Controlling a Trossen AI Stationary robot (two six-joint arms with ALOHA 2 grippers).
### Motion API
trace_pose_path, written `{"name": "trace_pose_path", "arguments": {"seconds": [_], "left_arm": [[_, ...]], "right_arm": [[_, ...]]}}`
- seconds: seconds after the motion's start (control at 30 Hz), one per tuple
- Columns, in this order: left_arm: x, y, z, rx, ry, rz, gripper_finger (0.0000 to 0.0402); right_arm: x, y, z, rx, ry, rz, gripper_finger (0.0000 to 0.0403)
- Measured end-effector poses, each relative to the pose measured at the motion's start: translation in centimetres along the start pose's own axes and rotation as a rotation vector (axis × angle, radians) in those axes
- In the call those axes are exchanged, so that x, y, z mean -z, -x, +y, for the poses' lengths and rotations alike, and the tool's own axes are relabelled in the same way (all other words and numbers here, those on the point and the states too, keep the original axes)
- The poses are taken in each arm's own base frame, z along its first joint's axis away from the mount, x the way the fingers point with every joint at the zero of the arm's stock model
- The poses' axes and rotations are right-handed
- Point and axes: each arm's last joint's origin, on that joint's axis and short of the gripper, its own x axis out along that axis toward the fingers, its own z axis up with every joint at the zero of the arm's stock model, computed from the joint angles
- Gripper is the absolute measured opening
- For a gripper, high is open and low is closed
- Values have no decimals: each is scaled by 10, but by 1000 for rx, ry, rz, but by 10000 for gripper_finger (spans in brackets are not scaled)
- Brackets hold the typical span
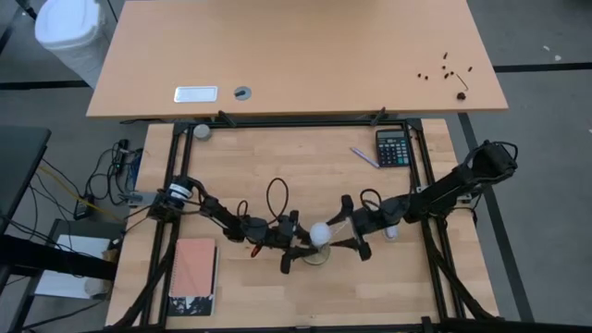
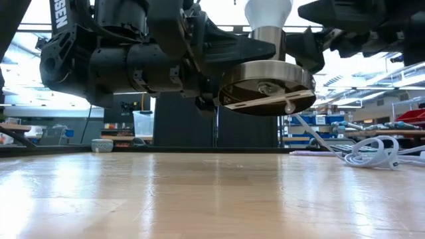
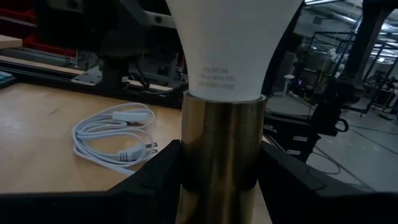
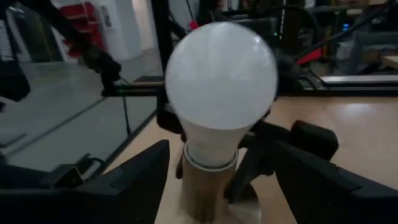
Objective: Screw lightbulb
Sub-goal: Insert the lightbulb on the lamp
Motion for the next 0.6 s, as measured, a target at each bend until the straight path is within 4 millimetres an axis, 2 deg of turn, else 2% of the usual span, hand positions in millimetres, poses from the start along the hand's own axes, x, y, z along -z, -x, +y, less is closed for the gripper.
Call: {"name": "trace_pose_path", "arguments": {"seconds": [0.17,0.4,0.6], "left_arm": [[0,0,0,3,-1,1,183],[0,0,2,-17,-6,1,183],[0,0,2,-16,-10,0,183]], "right_arm": [[1,-4,-6,-39,-29,-21,290],[6,-28,-8,-41,5,8,289],[3,-29,-10,-77,3,-27,281]]}}
